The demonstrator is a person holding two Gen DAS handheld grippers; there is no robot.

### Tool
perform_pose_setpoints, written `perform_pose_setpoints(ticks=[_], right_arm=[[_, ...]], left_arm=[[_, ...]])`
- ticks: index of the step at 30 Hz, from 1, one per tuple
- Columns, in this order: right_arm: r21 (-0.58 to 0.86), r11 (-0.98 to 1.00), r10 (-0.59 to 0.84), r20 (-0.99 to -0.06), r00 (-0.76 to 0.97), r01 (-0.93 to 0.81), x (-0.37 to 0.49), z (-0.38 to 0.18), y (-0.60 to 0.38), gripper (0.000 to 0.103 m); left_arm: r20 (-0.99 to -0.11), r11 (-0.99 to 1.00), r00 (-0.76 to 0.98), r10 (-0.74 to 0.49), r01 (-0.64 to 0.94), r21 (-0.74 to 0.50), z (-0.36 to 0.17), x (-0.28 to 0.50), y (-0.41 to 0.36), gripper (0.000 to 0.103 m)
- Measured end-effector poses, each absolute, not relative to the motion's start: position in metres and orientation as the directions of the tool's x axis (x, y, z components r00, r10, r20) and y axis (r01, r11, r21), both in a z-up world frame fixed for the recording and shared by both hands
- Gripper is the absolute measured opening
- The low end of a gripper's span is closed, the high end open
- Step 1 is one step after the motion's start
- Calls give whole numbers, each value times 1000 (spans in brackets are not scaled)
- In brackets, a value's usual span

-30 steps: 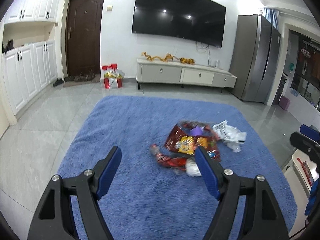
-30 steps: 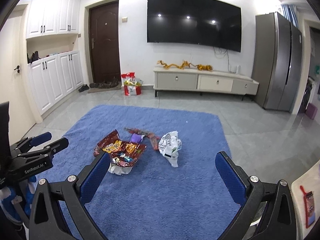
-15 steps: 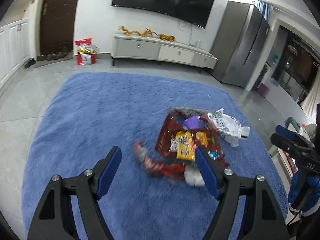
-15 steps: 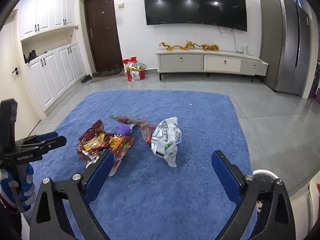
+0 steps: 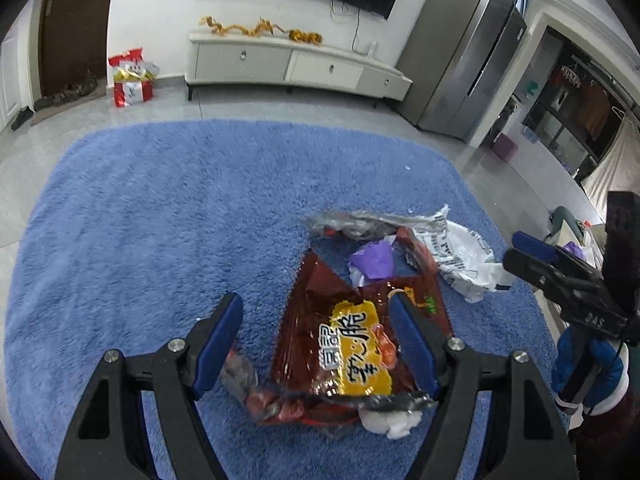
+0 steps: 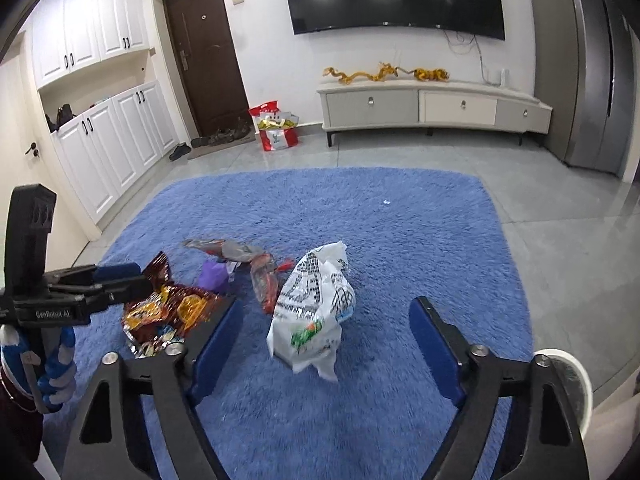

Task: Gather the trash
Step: 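Grasp the red chip bag with the left tool while the right tool grasps the white printed bag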

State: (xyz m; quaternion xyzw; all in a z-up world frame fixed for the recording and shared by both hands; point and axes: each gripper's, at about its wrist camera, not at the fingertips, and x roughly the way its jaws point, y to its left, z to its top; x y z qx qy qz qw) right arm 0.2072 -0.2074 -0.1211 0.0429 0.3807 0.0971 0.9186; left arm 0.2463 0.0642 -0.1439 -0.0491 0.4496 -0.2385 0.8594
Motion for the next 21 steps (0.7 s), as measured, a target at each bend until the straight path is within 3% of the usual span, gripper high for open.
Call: perform_pose_setpoints(ticks=[4, 11, 13, 15, 17, 18, 21], right_arm=[[192, 971, 238, -708, 665, -143, 230, -135, -208, 71], [247, 959, 278, -730, 624, -139, 246, -157, -209, 52], [258, 956, 290, -732, 617, -143, 246, -161, -208, 47], [265, 953, 297, -732, 613, -145, 247, -163, -206, 34], [278, 950, 305, -729, 613, -142, 245, -163, -207, 23], [282, 949, 308, -727, 614, -142, 244, -163, -208, 17], [288, 947, 314, -721, 618, -145, 237, -159, -210, 15]], left_arm=[[-758, 865, 434, -487, 359, -351, -154, 259, 62, 72], [-741, 826, 375, -557, 343, -447, -163, 260, 61, 37], [-734, 823, 381, -563, 346, -451, -161, 254, 59, 34], [-725, 820, 391, -568, 351, -453, -156, 250, 60, 22], [-721, 818, 394, -571, 351, -456, -153, 246, 60, 1], [-721, 818, 393, -571, 349, -457, -152, 244, 60, 2], [-720, 826, 410, -560, 347, -444, -146, 231, 60, 2]])
